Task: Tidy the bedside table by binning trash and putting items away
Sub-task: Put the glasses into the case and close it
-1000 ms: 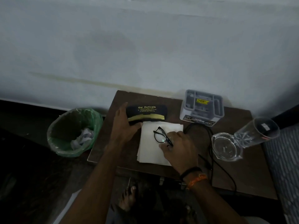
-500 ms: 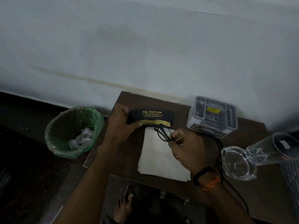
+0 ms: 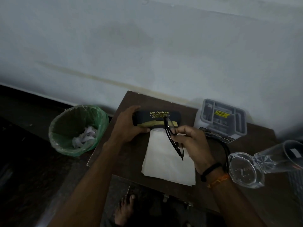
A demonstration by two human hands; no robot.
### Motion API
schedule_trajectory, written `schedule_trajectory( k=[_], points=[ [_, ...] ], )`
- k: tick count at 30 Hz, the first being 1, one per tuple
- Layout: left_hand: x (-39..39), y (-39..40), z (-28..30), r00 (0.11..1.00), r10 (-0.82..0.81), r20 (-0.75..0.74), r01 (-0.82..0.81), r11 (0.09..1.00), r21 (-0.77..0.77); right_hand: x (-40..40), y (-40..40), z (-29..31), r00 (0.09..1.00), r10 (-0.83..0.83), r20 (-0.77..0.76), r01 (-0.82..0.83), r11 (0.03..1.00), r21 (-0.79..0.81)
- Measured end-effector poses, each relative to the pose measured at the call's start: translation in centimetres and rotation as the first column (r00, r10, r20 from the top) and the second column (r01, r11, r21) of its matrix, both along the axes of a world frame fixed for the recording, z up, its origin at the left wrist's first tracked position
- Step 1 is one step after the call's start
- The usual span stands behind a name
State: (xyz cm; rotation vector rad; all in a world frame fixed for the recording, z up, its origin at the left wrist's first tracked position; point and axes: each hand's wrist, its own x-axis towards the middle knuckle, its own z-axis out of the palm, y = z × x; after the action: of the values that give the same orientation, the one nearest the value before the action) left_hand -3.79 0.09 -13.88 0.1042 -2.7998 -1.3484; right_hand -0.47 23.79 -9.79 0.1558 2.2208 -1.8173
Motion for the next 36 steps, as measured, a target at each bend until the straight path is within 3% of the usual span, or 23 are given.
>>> schedule_trajectory(
  k=[11, 18, 26, 33, 36],
  points=[
    [-0.1, -0.4, 1.9, 0.984, 0.155, 0.084, -0.176, 0.889, 0.424, -0.3, -0.2, 1.1, 0.999, -0.018, -0.027, 0.011, 0.974, -0.228],
    [0.8, -0.7, 3.6, 0.995, 0.08, 0.053, -0.096, 0.783, 0.615, -0.4, -0.3, 1.5, 0.965, 0.008, -0.26, -0.026, 0.997, -0.067],
    [2.3, -1.8, 6.0, 0.989, -0.13, -0.073, 0.146, 0.74, 0.657, -1.1, 0.2, 2.5, 0.908, -0.016, -0.418, -0.03, 0.994, -0.103],
    [2.6, -1.0, 6.1, 0.963, -0.253, -0.096, 0.256, 0.74, 0.622, -1.8, -0.5, 3.2, 0.948, -0.096, -0.305, 0.042, 0.983, -0.177],
    [2.6, -0.5, 6.1, 0.952, -0.299, -0.061, 0.268, 0.725, 0.635, -1.7, -0.8, 3.5, 0.912, -0.132, -0.388, 0.121, 0.991, -0.052]
  ],
)
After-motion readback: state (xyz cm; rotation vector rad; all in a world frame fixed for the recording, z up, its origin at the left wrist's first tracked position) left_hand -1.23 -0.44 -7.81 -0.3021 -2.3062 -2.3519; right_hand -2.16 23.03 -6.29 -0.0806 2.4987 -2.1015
